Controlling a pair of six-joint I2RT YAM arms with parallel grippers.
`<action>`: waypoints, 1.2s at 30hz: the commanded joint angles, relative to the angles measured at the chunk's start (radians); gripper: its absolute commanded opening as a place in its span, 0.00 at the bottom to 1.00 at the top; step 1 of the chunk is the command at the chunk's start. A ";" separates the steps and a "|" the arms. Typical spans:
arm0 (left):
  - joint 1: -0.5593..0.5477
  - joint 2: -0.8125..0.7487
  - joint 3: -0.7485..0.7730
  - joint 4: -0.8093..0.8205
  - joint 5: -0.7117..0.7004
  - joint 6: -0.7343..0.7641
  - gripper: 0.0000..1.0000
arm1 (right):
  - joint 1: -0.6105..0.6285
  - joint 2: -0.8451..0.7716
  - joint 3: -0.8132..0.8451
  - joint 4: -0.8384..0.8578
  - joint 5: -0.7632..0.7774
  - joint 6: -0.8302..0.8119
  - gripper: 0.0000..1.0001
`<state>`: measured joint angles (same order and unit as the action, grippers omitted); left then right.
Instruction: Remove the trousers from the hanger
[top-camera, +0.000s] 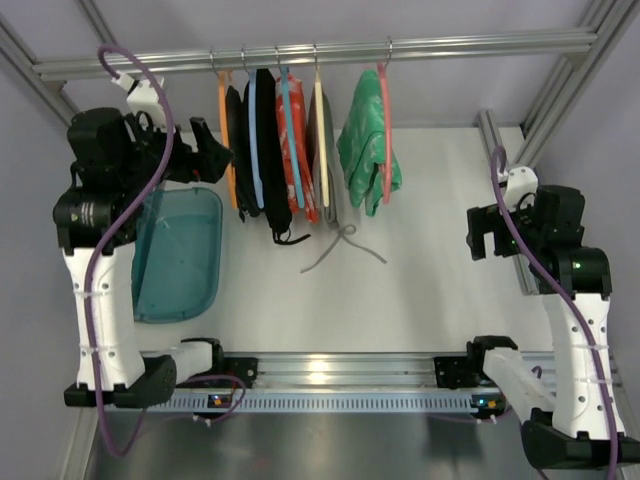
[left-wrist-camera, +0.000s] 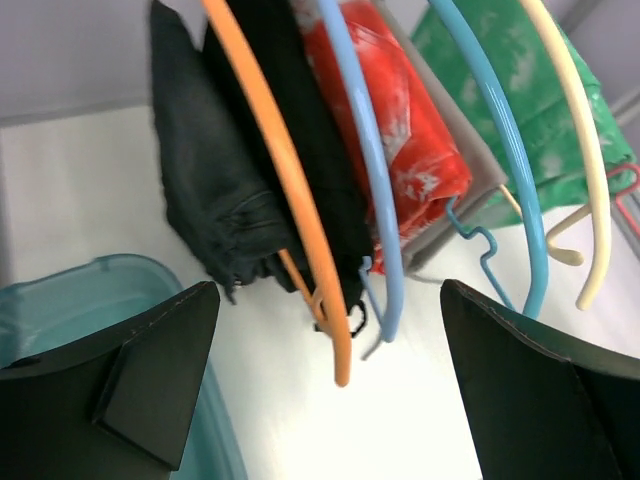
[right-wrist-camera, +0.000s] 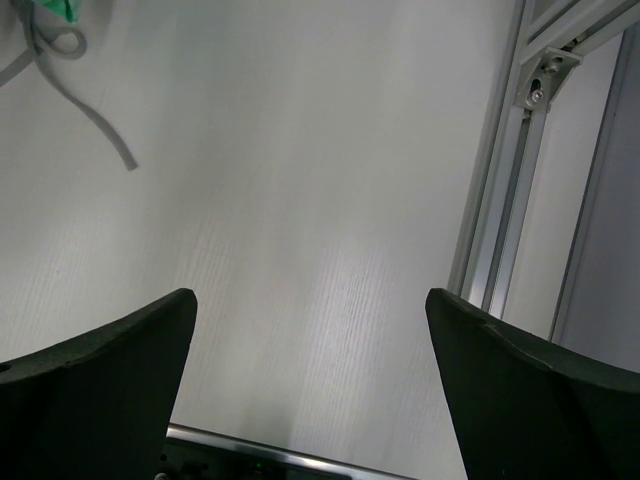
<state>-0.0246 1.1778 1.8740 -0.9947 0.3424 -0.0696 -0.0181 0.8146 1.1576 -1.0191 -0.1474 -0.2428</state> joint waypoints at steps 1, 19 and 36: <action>0.032 0.074 0.027 0.014 0.242 -0.106 0.98 | -0.009 0.008 0.057 0.008 -0.029 -0.006 0.99; 0.270 0.040 -0.410 0.548 0.853 -0.537 0.85 | -0.028 0.055 0.077 0.004 -0.044 0.002 0.99; 0.089 -0.030 -0.730 1.382 0.693 -1.102 0.81 | -0.046 0.075 0.111 -0.010 -0.063 0.010 1.00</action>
<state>0.0998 1.1557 1.1538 0.1883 1.0710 -1.0798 -0.0509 0.8921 1.2186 -1.0443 -0.1970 -0.2344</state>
